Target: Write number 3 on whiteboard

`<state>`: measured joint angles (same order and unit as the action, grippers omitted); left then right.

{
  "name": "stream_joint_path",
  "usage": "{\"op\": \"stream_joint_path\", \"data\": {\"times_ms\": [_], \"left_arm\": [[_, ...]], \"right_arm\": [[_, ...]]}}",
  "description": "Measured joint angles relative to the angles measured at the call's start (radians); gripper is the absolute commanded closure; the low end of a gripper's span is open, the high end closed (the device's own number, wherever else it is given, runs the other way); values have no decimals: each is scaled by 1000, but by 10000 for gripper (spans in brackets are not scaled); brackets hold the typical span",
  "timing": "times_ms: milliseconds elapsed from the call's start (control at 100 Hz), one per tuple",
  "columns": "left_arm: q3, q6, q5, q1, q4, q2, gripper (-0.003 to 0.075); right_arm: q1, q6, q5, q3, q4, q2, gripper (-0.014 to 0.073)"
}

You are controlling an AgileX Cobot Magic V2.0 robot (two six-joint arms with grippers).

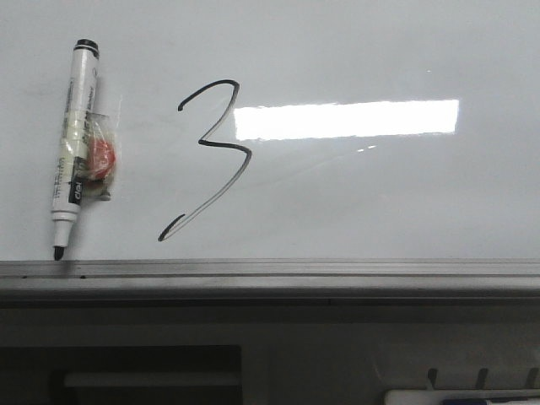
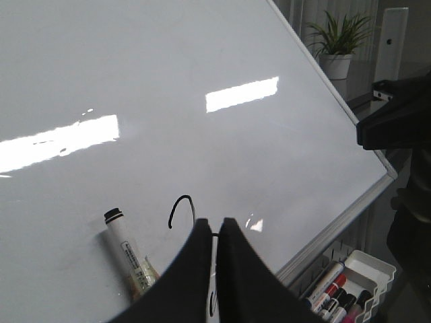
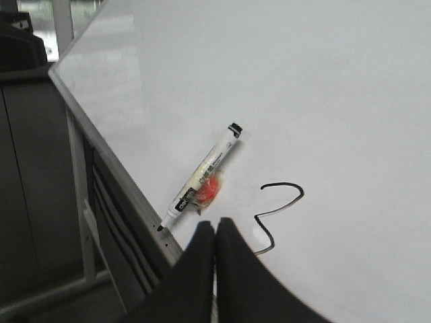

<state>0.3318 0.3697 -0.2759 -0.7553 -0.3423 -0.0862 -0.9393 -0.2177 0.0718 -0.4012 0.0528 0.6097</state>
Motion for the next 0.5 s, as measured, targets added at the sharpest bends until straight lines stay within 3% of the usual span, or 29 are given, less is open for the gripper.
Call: {"op": "stream_joint_path", "data": {"times_ms": [190, 500], "left_arm": [[-35, 2, -76, 0, 58, 92, 741], [-41, 2, -133, 0, 50, 92, 741]], "right_arm": [[0, 0, 204, 264, -4, -202, 636], [0, 0, 234, 386, -4, -333, 636]]}}
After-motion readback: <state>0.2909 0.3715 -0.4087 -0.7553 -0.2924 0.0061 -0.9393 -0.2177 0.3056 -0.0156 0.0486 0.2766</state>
